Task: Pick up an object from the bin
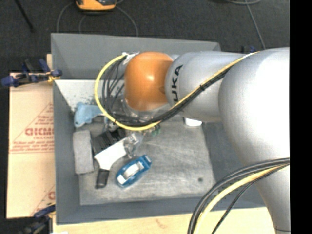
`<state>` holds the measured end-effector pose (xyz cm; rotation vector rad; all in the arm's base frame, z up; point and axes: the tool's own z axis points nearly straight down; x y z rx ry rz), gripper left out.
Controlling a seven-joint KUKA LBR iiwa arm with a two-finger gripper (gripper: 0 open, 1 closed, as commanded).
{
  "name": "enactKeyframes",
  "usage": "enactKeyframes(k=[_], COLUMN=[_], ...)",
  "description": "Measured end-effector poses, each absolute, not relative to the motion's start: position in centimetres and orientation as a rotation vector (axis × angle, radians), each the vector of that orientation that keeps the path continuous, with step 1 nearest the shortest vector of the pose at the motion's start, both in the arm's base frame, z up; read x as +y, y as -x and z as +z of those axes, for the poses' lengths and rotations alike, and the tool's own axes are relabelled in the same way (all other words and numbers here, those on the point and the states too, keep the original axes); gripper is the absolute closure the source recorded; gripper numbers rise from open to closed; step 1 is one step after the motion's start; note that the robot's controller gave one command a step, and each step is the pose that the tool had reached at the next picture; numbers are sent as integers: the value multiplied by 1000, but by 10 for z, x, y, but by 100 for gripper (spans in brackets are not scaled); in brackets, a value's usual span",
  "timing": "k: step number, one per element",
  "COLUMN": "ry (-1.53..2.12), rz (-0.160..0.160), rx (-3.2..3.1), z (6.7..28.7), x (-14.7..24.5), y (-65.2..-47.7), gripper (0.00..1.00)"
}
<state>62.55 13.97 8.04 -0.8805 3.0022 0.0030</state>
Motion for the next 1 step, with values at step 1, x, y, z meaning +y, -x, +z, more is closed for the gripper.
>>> enactKeyframes(k=[1], ry=[884], rz=[2], rx=[3012], z=[95], x=[139], y=[-623], gripper=[100])
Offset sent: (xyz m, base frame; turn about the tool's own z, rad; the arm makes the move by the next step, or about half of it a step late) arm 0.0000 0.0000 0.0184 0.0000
